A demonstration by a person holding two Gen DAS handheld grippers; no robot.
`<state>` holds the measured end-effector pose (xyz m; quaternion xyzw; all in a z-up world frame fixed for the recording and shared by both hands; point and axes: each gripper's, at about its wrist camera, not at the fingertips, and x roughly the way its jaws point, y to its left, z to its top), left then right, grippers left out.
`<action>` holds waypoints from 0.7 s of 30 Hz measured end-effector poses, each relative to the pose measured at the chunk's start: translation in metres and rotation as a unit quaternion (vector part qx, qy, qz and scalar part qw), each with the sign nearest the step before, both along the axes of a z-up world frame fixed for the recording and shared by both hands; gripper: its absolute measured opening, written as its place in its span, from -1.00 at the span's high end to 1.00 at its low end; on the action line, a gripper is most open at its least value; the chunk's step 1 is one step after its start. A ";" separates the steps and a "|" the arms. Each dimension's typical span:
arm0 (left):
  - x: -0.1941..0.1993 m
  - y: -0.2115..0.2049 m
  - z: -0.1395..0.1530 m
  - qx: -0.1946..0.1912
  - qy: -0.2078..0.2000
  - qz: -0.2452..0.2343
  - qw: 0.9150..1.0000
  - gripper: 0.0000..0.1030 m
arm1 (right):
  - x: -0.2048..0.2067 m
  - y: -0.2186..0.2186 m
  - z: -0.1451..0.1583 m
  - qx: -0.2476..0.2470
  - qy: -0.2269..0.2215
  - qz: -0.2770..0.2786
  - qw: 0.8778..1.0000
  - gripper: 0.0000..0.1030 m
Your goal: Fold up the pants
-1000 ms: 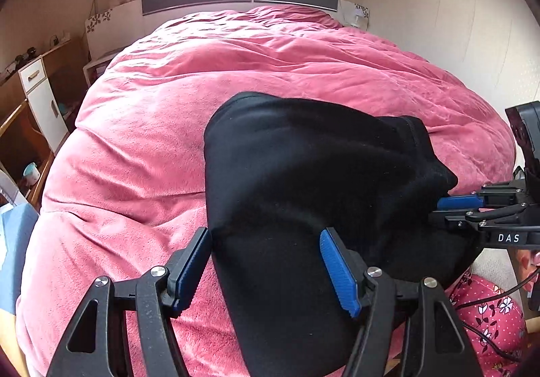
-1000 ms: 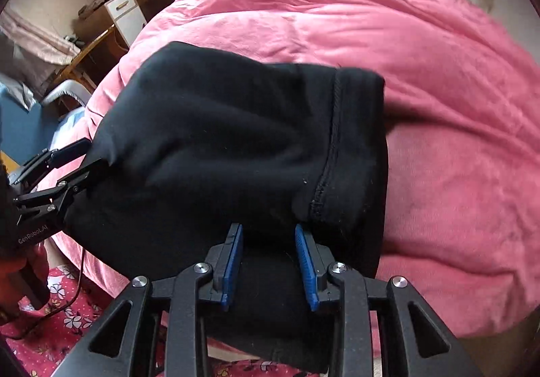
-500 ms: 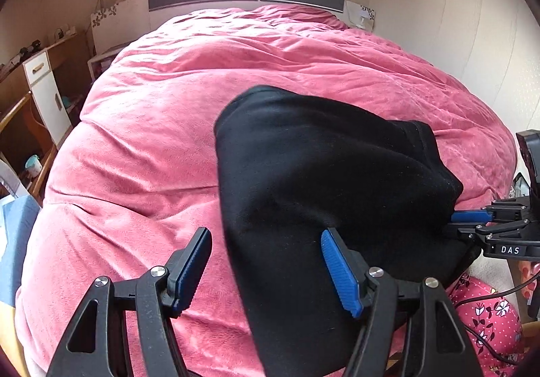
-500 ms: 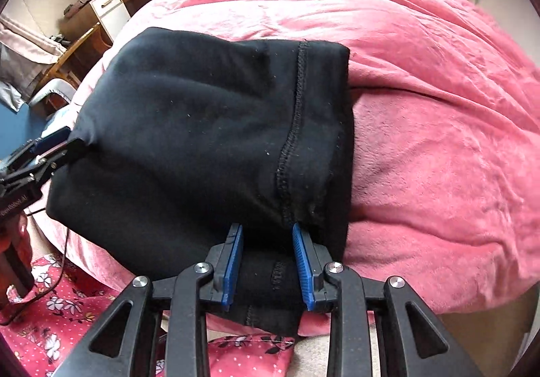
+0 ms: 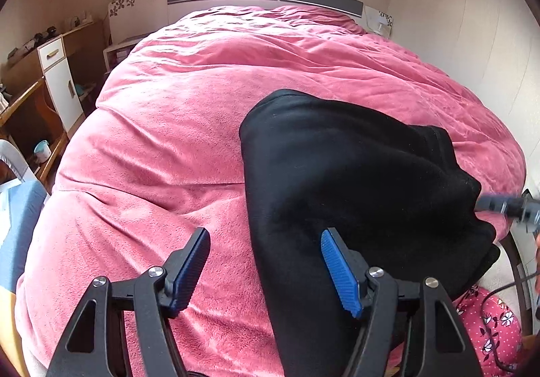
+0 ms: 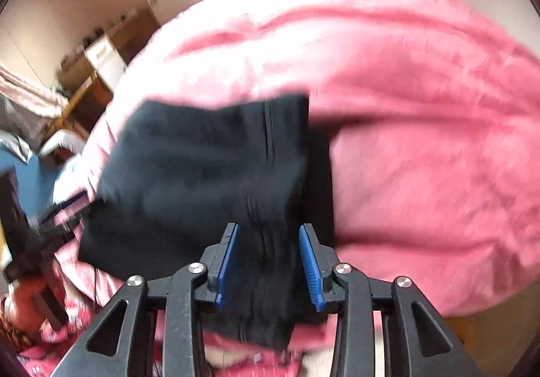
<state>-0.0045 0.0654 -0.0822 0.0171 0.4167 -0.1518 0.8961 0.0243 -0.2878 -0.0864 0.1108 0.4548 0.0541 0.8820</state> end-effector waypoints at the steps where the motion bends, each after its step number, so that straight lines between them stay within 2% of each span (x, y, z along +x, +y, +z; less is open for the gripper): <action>1: 0.000 -0.001 0.000 -0.001 0.001 0.000 1.000 -0.35 | 0.002 0.000 0.004 0.002 -0.011 0.002 1.000 0.27; 3: 0.001 -0.002 0.000 -0.001 0.000 -0.001 1.000 -0.35 | 0.010 0.002 0.007 -0.002 -0.020 0.003 1.000 0.27; 6: 0.000 -0.001 0.001 -0.002 0.000 -0.006 1.000 -0.35 | 0.017 0.006 0.000 -0.006 -0.006 -0.005 1.000 0.21; 7: 0.001 0.000 0.001 -0.005 0.001 -0.008 1.000 -0.35 | 0.018 0.001 -0.003 0.002 -0.002 -0.017 1.000 -0.07; 8: 0.002 0.002 0.001 -0.009 0.005 -0.010 1.000 -0.35 | 0.018 -0.006 -0.006 0.007 0.002 -0.034 0.999 -0.45; 9: 0.003 0.003 0.001 -0.017 0.009 -0.014 1.000 -0.35 | 0.013 -0.007 -0.006 0.010 0.003 -0.048 0.999 -0.58; 13: 0.015 0.012 -0.002 -0.067 0.037 -0.035 0.996 -0.36 | 0.010 -0.033 -0.019 0.057 0.007 -0.074 0.996 -0.66; 15: 0.023 0.020 -0.006 -0.109 0.063 -0.040 0.991 -0.41 | 0.011 -0.040 -0.024 0.080 0.010 -0.075 0.994 -0.73; 17: 0.032 0.029 -0.011 -0.143 0.086 -0.039 0.985 -0.50 | 0.014 -0.042 -0.033 0.104 0.021 -0.069 0.992 -0.88; 21: 0.048 0.040 -0.019 -0.188 0.119 -0.044 0.974 -0.56 | 0.019 -0.043 -0.049 0.122 0.039 -0.060 0.990 -0.89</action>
